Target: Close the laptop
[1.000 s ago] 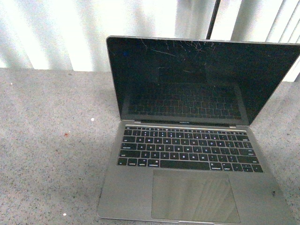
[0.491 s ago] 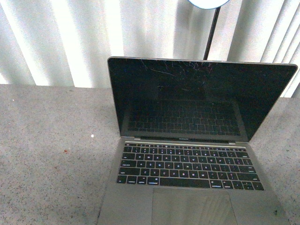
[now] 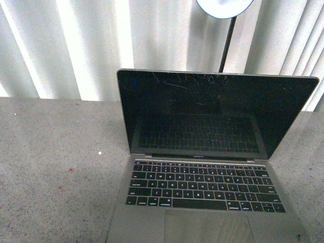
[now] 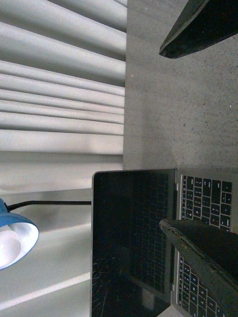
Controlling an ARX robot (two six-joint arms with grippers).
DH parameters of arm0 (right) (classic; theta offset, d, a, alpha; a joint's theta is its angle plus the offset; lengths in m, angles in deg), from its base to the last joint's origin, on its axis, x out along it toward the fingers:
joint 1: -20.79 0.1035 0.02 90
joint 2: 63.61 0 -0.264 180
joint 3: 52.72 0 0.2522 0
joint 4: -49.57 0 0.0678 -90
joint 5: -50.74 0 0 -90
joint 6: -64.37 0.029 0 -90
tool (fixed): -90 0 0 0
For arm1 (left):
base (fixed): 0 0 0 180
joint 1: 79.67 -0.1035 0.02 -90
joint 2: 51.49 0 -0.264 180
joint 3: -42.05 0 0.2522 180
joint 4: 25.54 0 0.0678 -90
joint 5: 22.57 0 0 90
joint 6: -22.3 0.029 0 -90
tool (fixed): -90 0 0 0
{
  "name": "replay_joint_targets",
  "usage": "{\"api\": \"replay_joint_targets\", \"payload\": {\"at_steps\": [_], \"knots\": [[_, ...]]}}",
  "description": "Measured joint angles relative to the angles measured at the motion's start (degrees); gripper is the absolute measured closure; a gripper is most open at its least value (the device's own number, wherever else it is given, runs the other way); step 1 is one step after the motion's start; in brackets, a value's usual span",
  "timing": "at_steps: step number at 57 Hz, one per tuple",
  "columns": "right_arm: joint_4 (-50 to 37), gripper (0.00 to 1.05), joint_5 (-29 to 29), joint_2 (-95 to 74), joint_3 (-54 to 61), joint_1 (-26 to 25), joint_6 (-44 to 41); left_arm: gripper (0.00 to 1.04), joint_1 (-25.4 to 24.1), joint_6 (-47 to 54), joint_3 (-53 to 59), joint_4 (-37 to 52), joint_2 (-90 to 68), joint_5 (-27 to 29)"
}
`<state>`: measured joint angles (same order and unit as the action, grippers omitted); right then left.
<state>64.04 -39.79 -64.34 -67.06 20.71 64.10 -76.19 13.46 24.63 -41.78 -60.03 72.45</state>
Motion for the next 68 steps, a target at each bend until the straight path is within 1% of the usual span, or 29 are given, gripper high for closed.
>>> {"api": "replay_joint_targets", "payload": {"at_steps": [3,5,7,10,12,16,19,22,24,28,33,36,40,45,53,56,60,68], "knots": [[8.9,0.07,-3.1,-6.0,-4.3,-0.9,0.2,0.07,0.9,-1.7,-0.4,5.2,-5.6,-2.5],[10.8,0.07,-4.0,-11.0,-6.4,-1.2,-0.7,0.07,1.7,-1.8,-1.4,10.4,-10.7,-5.0],[10.2,0.07,-4.8,-15.8,-7.9,-1.4,-1.8,0.07,2.4,-1.5,-2.5,14.5,-14.6,-6.1],[6.9,0.07,-7.3,-23.2,-9.8,-1.9,-4.1,0.07,3.5,-0.1,-4.7,22.1,-21.5,-7.2],[2.1,0.07,-10.0,-29.7,-11.5,-2.4,-7.4,0.07,4.7,1.0,-7.5,28.9,-28.7,-7.8],[-4.4,0.07,-13.9,-37.2,-13.9,-3.0,-11.3,0.07,6.8,2.8,-12.3,36.2,-38.3,-10.0],[-8.5,0.07,-16.5,-41.8,-15.8,-3.4,-13.6,0.07,8.5,4.7,-15.5,39.2,-44.3,-11.1],[-11.9,0.07,-16.9,-46.2,-17.7,-3.7,-15.1,0.07,10.3,7.4,-18.4,42.4,-50.0,-10.6],[-14.2,0.07,-15.7,-49.5,-19.4,-3.7,-16.1,0.07,11.5,9.4,-20.6,44.4,-54.2,-10.4],[-17.7,0.07,-17.1,-54.8,-21.8,-3.8,-17.9,0.07,13.0,12.2,-25.1,44.9,-60.8,-10.1],[-22.4,0.07,-21.0,-60.7,-24.5,-4.2,-20.0,0.07,14.3,14.6,-30.7,44.2,-68.0,-8.5],[-25.2,0.07,-22.6,-64.8,-27.5,-5.0,-20.3,0.07,15.3,16.3,-35.4,42.6,-73.0,-7.6],[-27.7,0.07,-22.5,-70.5,-32.6,-6.4,-19.9,0.07,16.4,17.3,-42.3,37.8,-78.9,-6.0],[-26.4,0.07,-22.6,-75.9,-37.5,-7.0,-20.0,0.07,16.9,19.3,-48.6,33.8,-83.7,-3.1],[-24.7,0.07,-23.5,-78.9,-41.2,-6.5,-21.0,0.07,17.4,21.3,-55.2,30.3,-87.6,-1.6],[-25.0,0.07,-23.1,-79.6,-41.9,-6.0,-21.6,0.07,17.7,22.4,-57.0,29.5,-88.3,-0.4],[-25.6,0.07,-21.2,-80.9,-42.9,-5.2,-22.4,0.07,18.2,23.5,-59.1,27.9,-89.1,-0.5],[-25.1,0.08,-21.5,-83.7,-44.7,-3.8,-24.5,0.07,20.0,26.1,-62.2,26.2,-91.0,1.6]]}}
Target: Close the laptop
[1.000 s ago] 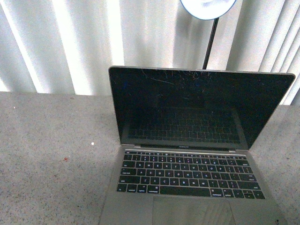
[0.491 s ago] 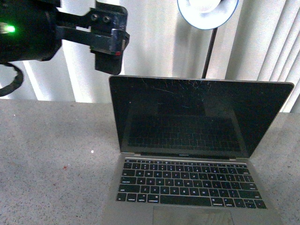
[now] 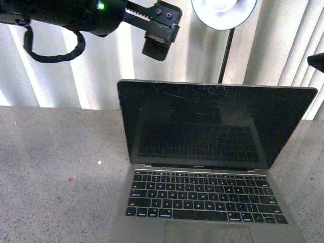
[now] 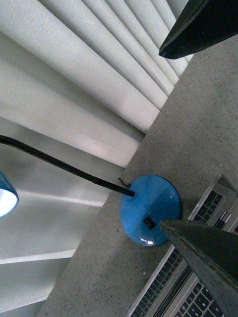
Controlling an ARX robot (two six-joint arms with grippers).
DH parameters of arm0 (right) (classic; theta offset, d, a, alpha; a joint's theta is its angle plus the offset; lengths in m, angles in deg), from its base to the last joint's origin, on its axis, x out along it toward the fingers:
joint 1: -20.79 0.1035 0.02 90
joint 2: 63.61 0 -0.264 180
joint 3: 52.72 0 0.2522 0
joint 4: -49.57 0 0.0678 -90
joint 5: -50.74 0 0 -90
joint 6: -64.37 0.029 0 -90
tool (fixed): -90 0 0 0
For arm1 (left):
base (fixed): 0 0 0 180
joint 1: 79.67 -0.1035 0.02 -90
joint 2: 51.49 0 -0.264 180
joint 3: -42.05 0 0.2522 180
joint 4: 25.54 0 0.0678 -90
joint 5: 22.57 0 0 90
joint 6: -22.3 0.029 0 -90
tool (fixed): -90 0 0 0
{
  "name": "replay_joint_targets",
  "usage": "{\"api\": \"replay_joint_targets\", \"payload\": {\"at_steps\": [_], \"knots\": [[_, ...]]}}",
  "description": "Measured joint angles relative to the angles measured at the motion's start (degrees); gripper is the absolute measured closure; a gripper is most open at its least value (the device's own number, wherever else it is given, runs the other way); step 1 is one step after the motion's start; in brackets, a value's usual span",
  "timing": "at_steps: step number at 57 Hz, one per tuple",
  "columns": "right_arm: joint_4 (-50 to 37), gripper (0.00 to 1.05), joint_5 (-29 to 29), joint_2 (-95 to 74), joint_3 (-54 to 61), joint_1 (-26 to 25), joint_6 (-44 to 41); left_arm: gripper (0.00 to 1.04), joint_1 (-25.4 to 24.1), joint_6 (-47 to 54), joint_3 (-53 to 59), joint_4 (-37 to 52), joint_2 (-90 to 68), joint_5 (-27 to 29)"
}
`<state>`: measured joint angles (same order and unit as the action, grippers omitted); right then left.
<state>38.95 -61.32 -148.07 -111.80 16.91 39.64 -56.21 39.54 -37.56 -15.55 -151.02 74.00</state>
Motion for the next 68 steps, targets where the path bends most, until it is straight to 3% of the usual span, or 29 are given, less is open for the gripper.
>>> {"api": "replay_joint_targets", "payload": {"at_steps": [5,12,27,33,68], "knots": [[2.1,0.27,-1.0,-1.8,-2.5,1.3,-2.3,0.08,1.1,1.4,-2.7,-2.1,-2.4,1.7],[6.0,0.56,-3.0,-4.0,-5.2,3.1,-8.2,0.37,1.7,3.9,-5.4,-4.2,-4.9,3.8],[12.4,1.02,-4.6,-7.5,-11.7,4.3,-14.2,0.83,2.3,7.3,-9.7,-10.6,-6.6,5.8],[14.0,1.02,-4.7,-8.3,-13.5,4.3,-15.4,1.02,2.6,8.1,-10.1,-13.7,-7.1,5.5],[20.7,1.02,-5.3,-10.8,-15.0,5.9,-21.7,1.01,2.9,9.7,-9.7,-18.6,-7.4,3.5]]}}
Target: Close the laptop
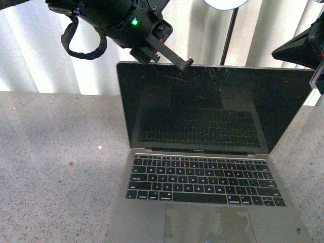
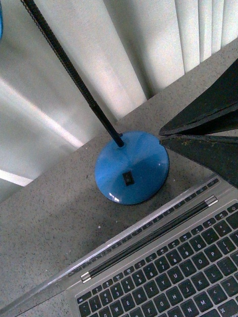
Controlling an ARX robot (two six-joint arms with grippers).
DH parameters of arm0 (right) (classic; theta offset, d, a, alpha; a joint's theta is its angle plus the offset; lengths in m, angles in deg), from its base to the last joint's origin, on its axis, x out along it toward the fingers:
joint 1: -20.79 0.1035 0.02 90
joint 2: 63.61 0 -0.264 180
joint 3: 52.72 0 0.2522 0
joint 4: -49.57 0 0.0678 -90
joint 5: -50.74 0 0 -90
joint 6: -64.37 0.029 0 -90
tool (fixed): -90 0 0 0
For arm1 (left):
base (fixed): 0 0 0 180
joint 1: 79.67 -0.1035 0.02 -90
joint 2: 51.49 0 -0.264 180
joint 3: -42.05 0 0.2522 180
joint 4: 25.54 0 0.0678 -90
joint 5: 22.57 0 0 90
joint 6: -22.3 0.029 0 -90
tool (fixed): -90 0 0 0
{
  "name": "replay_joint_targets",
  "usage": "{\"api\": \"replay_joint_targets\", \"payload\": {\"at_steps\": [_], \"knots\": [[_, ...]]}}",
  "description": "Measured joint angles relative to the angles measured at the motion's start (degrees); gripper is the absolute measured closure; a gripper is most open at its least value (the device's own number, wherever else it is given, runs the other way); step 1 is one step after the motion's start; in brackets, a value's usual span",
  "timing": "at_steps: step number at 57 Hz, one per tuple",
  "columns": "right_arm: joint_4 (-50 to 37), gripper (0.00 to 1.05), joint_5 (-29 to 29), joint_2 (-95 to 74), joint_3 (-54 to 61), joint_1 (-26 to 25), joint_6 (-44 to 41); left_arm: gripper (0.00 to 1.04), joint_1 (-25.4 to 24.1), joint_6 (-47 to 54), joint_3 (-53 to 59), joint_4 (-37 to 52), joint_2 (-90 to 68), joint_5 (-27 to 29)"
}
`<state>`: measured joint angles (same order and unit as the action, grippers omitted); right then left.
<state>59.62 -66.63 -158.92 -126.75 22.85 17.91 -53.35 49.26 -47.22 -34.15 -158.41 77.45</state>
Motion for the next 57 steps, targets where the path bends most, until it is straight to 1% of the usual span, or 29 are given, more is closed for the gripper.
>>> {"api": "replay_joint_targets", "payload": {"at_steps": [49,54,57], "knots": [[5.2,1.02,-0.8,0.9,1.6,1.5,-4.4,1.01,0.8,1.3,3.8,-3.3,2.8,-1.7],[6.1,1.02,-1.1,1.4,2.4,1.7,-5.0,1.01,0.9,1.4,4.3,-3.8,3.0,-2.7],[6.6,1.02,-1.2,1.6,2.9,1.9,-5.6,1.01,1.0,1.6,5.1,-4.3,3.4,-4.3]]}}
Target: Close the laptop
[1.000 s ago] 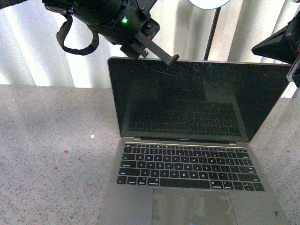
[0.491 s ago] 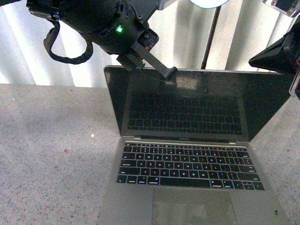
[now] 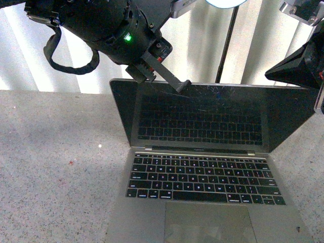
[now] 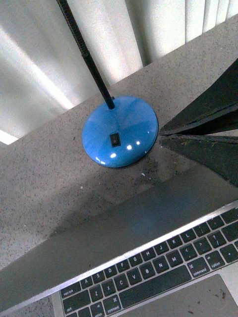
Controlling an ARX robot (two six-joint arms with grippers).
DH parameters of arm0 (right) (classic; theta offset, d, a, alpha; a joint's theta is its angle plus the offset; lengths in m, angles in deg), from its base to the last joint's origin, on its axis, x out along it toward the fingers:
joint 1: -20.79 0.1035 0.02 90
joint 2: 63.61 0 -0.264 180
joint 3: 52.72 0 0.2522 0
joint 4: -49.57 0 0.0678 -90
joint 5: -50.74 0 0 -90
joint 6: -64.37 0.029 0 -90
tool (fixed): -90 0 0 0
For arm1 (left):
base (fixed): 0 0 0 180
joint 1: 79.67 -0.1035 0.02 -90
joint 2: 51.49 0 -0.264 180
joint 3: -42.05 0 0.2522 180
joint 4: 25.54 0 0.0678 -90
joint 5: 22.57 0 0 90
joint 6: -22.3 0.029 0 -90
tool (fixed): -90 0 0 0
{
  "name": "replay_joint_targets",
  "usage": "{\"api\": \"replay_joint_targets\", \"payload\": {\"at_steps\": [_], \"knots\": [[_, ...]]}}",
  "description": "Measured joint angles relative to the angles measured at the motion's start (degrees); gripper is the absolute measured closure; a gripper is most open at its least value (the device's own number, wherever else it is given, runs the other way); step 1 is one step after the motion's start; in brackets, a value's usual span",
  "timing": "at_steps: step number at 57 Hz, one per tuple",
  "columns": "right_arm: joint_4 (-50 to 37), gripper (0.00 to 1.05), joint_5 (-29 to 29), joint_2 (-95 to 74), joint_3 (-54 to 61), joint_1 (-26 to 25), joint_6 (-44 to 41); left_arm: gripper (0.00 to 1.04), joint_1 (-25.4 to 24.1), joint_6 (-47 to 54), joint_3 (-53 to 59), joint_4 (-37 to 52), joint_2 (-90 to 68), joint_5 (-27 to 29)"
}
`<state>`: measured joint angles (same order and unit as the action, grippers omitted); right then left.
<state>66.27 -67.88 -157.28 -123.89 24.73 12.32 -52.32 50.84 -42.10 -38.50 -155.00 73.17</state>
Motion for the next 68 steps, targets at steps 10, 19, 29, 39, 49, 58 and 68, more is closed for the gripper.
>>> {"api": "replay_joint_targets", "payload": {"at_steps": [10,19,29,39,49,58,68], "knots": [[1.3,1.02,-0.2,0.4,0.8,0.2,-1.3,1.01,0.3,0.0,1.6,-0.4,1.1,-1.2],[2.7,1.02,-0.4,0.8,1.4,0.2,-2.5,1.01,0.3,0.0,3.1,-0.6,1.9,-1.5],[3.8,1.02,-0.6,1.1,2.8,0.2,-4.7,1.01,0.3,0.0,4.9,-0.8,2.1,-1.8],[4.7,1.02,-0.7,1.1,3.4,0.1,-6.2,1.01,0.6,0.2,6.4,-0.8,2.1,-1.9],[5.3,1.02,-0.7,1.1,3.5,0.1,-6.8,1.01,0.9,0.3,7.1,-0.8,2.3,-2.3],[5.6,1.02,-0.6,1.1,4.7,0.6,-7.2,1.01,1.3,0.3,8.0,-0.8,2.6,-2.3],[4.9,1.02,-0.5,1.1,5.6,1.2,-7.3,1.01,1.4,0.4,8.7,-0.8,2.7,-2.3]]}}
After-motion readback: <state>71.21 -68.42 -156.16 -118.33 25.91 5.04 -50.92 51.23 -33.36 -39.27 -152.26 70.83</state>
